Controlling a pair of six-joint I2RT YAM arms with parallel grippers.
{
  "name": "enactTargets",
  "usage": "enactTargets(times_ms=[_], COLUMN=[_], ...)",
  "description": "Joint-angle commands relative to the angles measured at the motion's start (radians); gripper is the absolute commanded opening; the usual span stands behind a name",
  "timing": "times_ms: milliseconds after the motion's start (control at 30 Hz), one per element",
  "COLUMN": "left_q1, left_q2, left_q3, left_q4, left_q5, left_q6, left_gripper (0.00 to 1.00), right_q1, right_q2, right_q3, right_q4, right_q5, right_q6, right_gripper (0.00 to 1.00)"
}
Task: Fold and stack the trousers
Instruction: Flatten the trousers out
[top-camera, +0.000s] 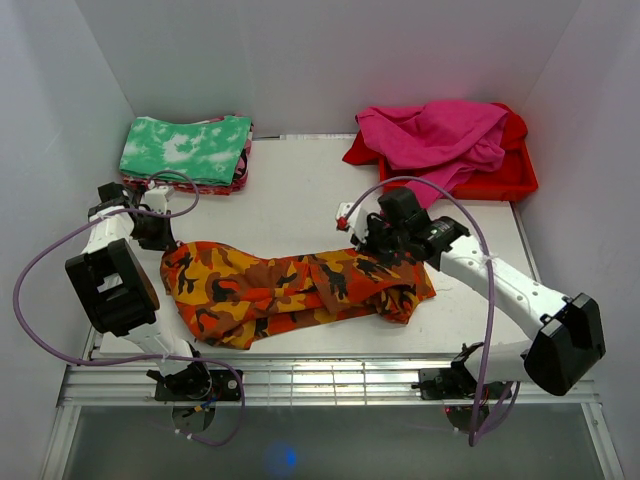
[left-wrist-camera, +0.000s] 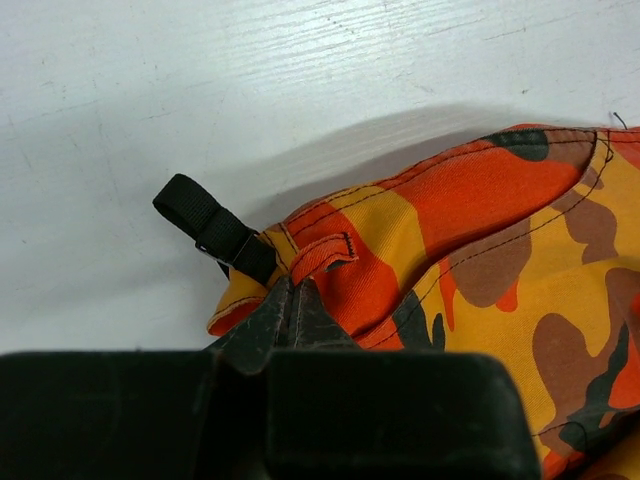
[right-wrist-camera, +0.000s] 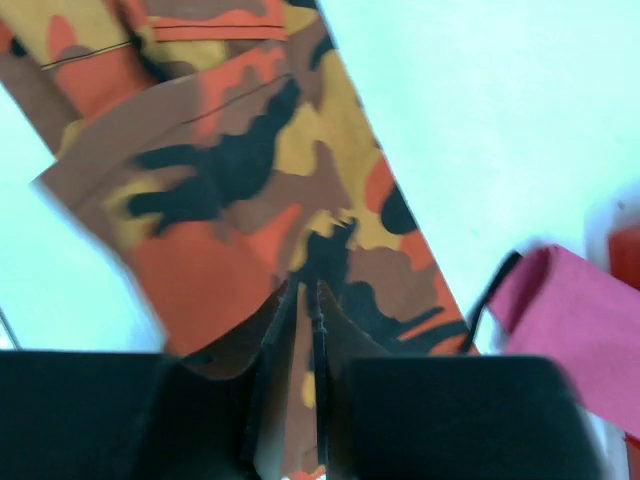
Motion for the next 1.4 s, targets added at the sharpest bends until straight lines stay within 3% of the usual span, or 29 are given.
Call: enactTargets(times_ms=[0,200,233,267,300,400,500,567,867,933,1067,1100,1167,1367], left_q1=[-0.007,-0.007,-0.007,-0.007,-0.007,-0.007,-0.007,-0.009,-0.010,-0.012,-0.012,-0.012,-0.012,-0.012], left_q2=[-0.043,-0.067,-0.067,-0.064,-0.057,-0.046,-0.047,-0.055,-0.057,-0.054,-0.055,-0.057,-0.058,-0.063], left_q3=[0.023,0.042,0.040,0.042,0.040,0.039,0.034,0.028,0.013,0.011,0.005,0.005,0.001,-0.007], left_q4=[-0.025,-0.038,-0.039,-0.041,-0.042,-0.045,-0.045,-0.045,-0.036,-0.033,-0.025,-0.024,-0.019,-0.015], left_q5=[-0.005,-0.009,-0.009,-0.009,-0.009,-0.009,-0.006,-0.005,-0.012,-0.014,-0.021,-0.023,-0.023,-0.035], left_q6=[-0.004,0.014,0.017,0.017,0.017,0.014,0.008,0.006,0.006,0.006,0.009,0.009,0.012,0.017], left_gripper=[0.00,0.00,0.00,0.00,0.00,0.00,0.00,0.00,0.00,0.00,0.00,0.00,0.00,0.00], right_q1=[-0.102,-0.344,-0.354,-0.353,-0.353,-0.292,-0.152,-0.041,0.055,0.057,0.057,0.057,0.055,-0.035], right_q2=[-0.055,-0.127,-0.129,-0.127,-0.123,-0.091,-0.052,-0.008,0.208,0.233,0.241,0.233,0.198,0.030], right_q3=[-0.012,0.005,0.017,0.022,0.027,0.039,0.027,0.008,0.024,0.034,0.037,0.037,0.033,0.017], right_q4=[-0.027,-0.065,-0.087,-0.104,-0.130,-0.144,-0.127,-0.102,-0.029,-0.023,-0.015,-0.015,-0.015,-0.026], right_q5=[-0.106,-0.219,-0.244,-0.256,-0.281,-0.328,-0.282,-0.218,-0.114,-0.100,-0.091,-0.091,-0.087,-0.138], right_q6=[0.030,0.046,0.035,0.015,0.012,0.037,0.056,0.057,0.034,0.029,0.026,0.029,0.043,0.084], right_gripper=[0.08,0.08,0.12,0.20,0.43,0.75,0.87,0.88,0.76,0.67,0.34,0.19,0.08,0.08])
